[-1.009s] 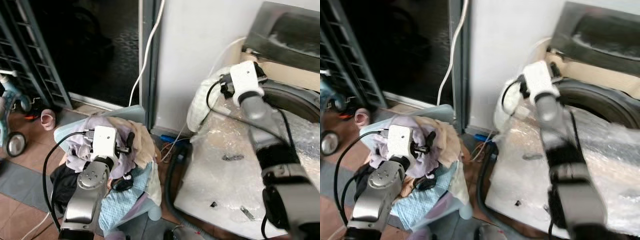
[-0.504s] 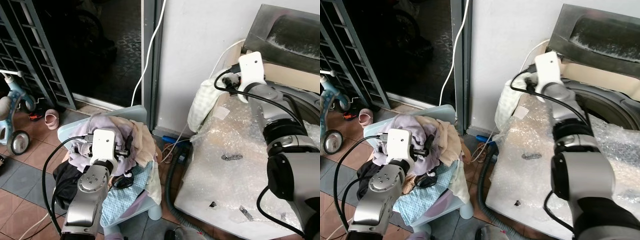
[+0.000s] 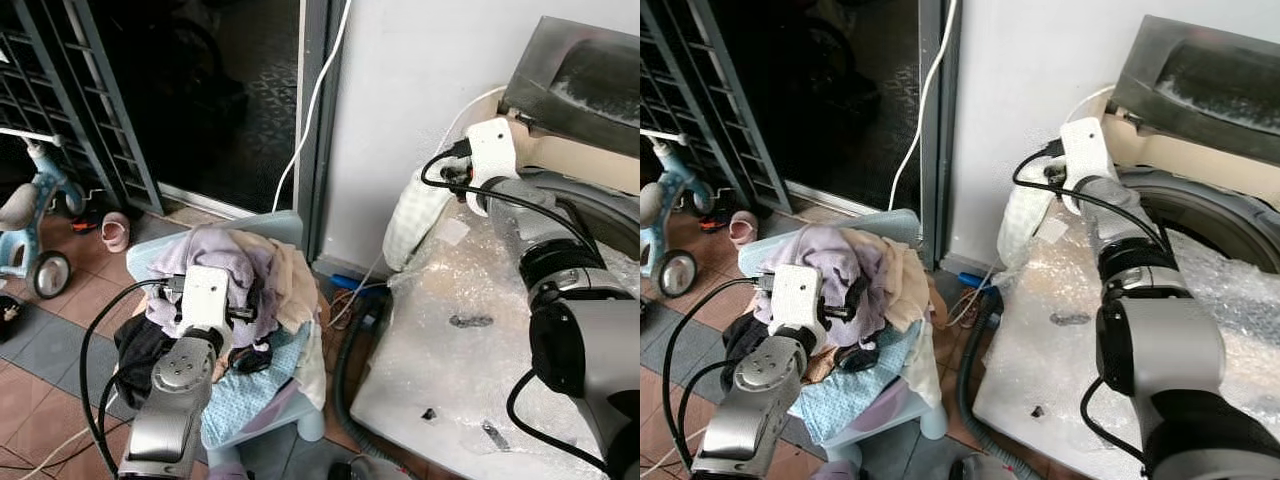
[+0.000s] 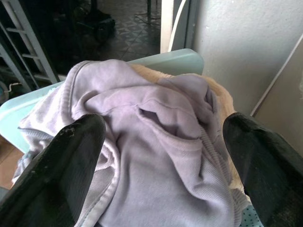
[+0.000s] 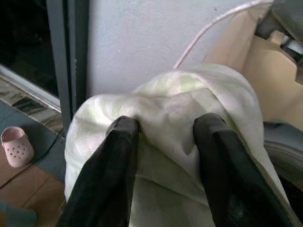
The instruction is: Clothes washing
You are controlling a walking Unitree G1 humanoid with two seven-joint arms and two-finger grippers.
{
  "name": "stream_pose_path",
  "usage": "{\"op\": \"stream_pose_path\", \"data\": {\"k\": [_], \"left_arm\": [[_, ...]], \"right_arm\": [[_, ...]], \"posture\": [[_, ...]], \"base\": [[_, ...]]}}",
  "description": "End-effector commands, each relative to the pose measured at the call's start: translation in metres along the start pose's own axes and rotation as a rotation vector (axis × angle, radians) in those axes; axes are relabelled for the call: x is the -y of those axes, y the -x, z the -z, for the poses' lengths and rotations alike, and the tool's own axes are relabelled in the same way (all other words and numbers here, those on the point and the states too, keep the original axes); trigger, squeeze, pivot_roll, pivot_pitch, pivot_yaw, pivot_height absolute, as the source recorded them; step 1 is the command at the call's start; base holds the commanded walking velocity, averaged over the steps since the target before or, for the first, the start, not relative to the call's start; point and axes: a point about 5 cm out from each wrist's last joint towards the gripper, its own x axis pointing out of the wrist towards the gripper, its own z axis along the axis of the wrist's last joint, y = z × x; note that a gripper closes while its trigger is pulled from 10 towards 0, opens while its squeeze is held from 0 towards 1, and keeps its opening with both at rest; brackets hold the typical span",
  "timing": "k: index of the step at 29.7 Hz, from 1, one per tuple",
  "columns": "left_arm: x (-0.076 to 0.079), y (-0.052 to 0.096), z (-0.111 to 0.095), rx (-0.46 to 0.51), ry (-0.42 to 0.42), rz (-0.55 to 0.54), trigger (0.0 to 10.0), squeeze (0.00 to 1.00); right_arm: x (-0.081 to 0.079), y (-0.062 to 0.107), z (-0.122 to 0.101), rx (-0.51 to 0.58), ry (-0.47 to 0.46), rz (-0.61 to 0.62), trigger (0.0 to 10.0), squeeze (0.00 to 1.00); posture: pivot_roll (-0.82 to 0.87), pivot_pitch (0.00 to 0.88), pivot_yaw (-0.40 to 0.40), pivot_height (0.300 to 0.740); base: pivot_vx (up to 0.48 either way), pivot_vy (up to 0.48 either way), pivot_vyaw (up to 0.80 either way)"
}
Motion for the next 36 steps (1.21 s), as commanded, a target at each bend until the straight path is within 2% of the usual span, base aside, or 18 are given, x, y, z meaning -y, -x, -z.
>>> {"op": "stream_pose_path", "data": {"k": [1, 6, 14, 15, 16, 18, 22, 23, 24, 25, 27, 28, 30, 35, 36], "left_arm": [[0.001, 0.0, -0.003, 0.008, -0.009, 0.004, 10.0, 0.0], [0.001, -0.001, -0.004, 0.006, -0.015, 0.008, 10.0, 0.0], [0.001, -0.002, -0.004, 0.006, -0.018, 0.008, 10.0, 0.0], [0.001, -0.002, -0.005, 0.007, -0.019, 0.008, 10.0, 0.0], [0.001, -0.002, -0.005, 0.007, -0.019, 0.008, 10.0, 0.0], [0.0, -0.002, -0.005, 0.007, -0.021, 0.005, 10.0, 0.0], [0.0, -0.001, -0.005, 0.007, -0.022, 0.004, 10.0, 0.0], [-0.001, -0.001, -0.004, 0.005, -0.026, 0.003, 10.0, 0.0], [-0.002, -0.001, -0.004, 0.004, -0.028, 0.003, 10.0, 0.0], [-0.002, -0.001, -0.004, 0.004, -0.028, 0.003, 10.0, 0.0], [-0.003, -0.001, -0.005, 0.003, -0.038, 0.009, 10.0, 0.0], [-0.003, -0.001, -0.005, 0.003, -0.038, 0.009, 10.0, 0.0], [-0.003, -0.004, -0.007, 0.007, -0.046, 0.015, 10.0, 0.0], [-0.004, -0.007, -0.009, 0.012, -0.054, 0.021, 10.0, 0.0], [-0.004, -0.008, -0.01, 0.014, -0.057, 0.023, 10.0, 0.0]], "right_arm": [[0.011, 0.003, 0.031, -0.146, -0.057, 0.047, 0.0, 0.0], [0.024, 0.007, 0.045, -0.198, -0.125, 0.111, 0.0, 0.0], [0.04, 0.012, 0.051, -0.212, -0.172, 0.187, 0.0, 0.0], [0.047, 0.014, 0.054, -0.214, -0.197, 0.23, 0.0, 0.0], [0.047, 0.014, 0.054, -0.214, -0.197, 0.23, 0.0, 0.0], [0.064, 0.019, 0.057, -0.203, -0.241, 0.334, 0.0, 0.0], [0.07, 0.021, 0.055, -0.186, -0.248, 0.368, 0.0, 0.0], [0.088, 0.027, 0.053, -0.15, -0.251, 0.461, 0.0, 0.0], [0.096, 0.03, 0.052, -0.137, -0.253, 0.501, 0.0, 0.0], [0.096, 0.03, 0.052, -0.137, -0.253, 0.501, 0.0, 0.0], [0.121, 0.042, 0.048, -0.098, -0.247, 0.647, 0.0, 0.0], [0.121, 0.042, 0.048, -0.098, -0.247, 0.647, 0.0, 0.0], [0.147, 0.058, 0.043, -0.049, -0.189, 0.815, 0.0, 0.0], [0.176, 0.079, 0.029, 0.044, -0.082, 0.997, 0.0, 0.0], [0.182, 0.084, 0.019, 0.107, -0.044, 1.024, 0.0, 0.0]], "posture": [[0.0, 0.0, -0.066, 0.74], [-0.01, 0.0, -0.06, 0.74], [-0.01, 0.0, -0.06, 0.74], [0.0, 0.0, -0.06, 0.74], [0.0, 0.0, -0.06, 0.74], [0.0, 0.0, -0.058, 0.74], [0.0, 0.0, -0.055, 0.74], [0.0, 0.0, -0.045, 0.74], [0.0, 0.0, -0.041, 0.74], [0.0, 0.0, -0.041, 0.74], [-0.01, 0.0, -0.03, 0.74], [-0.01, 0.0, -0.03, 0.74], [-0.01, 0.0, -0.017, 0.74], [-0.02, 0.0, -0.006, 0.74], [-0.02, 0.0, -0.001, 0.74]], "base": [[0.0, 0.0, 0.0], [0.0, 0.0, 0.0], [0.0, 0.0, 0.0], [0.0, 0.0, 0.0], [0.0, 0.0, 0.0], [0.0, 0.0, 0.0], [0.0, 0.0, 0.0], [0.0, 0.0, 0.0], [0.0, 0.0, 0.0], [0.0, 0.0, 0.0], [0.0, 0.0, 0.0], [0.0, 0.0, 0.0], [0.0, 0.0, 0.0], [0.0, 0.0, 0.0], [0.0, 0.0, 0.0]]}}
